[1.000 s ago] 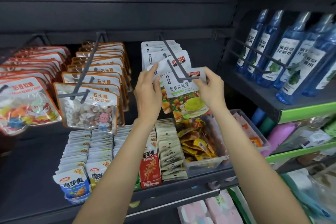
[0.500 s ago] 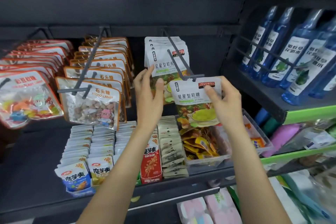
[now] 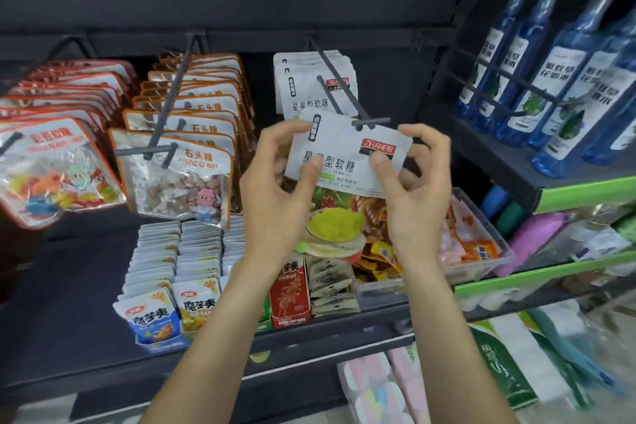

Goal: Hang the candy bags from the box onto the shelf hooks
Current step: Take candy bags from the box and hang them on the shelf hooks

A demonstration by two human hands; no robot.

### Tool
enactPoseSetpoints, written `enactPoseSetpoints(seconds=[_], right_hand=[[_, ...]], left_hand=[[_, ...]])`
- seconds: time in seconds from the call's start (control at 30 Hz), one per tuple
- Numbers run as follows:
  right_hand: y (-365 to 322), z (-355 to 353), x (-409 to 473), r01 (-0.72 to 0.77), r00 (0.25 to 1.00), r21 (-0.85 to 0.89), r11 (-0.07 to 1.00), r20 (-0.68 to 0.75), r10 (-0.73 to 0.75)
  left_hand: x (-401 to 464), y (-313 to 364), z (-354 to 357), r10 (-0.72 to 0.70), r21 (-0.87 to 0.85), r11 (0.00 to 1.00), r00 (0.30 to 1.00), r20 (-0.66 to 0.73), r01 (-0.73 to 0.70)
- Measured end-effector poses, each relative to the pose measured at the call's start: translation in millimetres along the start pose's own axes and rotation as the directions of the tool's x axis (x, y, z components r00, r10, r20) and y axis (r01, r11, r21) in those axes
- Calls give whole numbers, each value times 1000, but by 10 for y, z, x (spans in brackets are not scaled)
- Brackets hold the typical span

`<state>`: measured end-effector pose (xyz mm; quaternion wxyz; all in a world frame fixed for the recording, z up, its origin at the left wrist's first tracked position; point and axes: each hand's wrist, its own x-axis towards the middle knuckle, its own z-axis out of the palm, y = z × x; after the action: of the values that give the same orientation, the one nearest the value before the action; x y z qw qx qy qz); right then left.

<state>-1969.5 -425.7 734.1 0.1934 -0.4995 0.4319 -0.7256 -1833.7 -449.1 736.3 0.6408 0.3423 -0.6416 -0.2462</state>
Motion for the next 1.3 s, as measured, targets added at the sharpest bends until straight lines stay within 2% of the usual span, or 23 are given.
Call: enactPoseSetpoints(seconds=[0.23,0.43,0.8,1.17,1.3], right_hand=[[58,9,-13,3,1000,-64,998,29,-1],[92,-9,-71,-11,998,-68,998,63,16],[136,1,-85,24,1000,-61,998,5,-24],[284,57,-160,107,986,-127,986,-112,-121],[285,71,-117,81,990,-101,992,-103,-92]], left_hand=[[92,-32,30,57,210,976,998,-3,-55],[54,-72,42,-14,209,978,999,-37,22],[33,-60,90,89,288,955,995,-34,-75],[-8,-76,110,129,337,935,991,-26,-113],[32,-106,132,129,323,940,991,-31,-113]])
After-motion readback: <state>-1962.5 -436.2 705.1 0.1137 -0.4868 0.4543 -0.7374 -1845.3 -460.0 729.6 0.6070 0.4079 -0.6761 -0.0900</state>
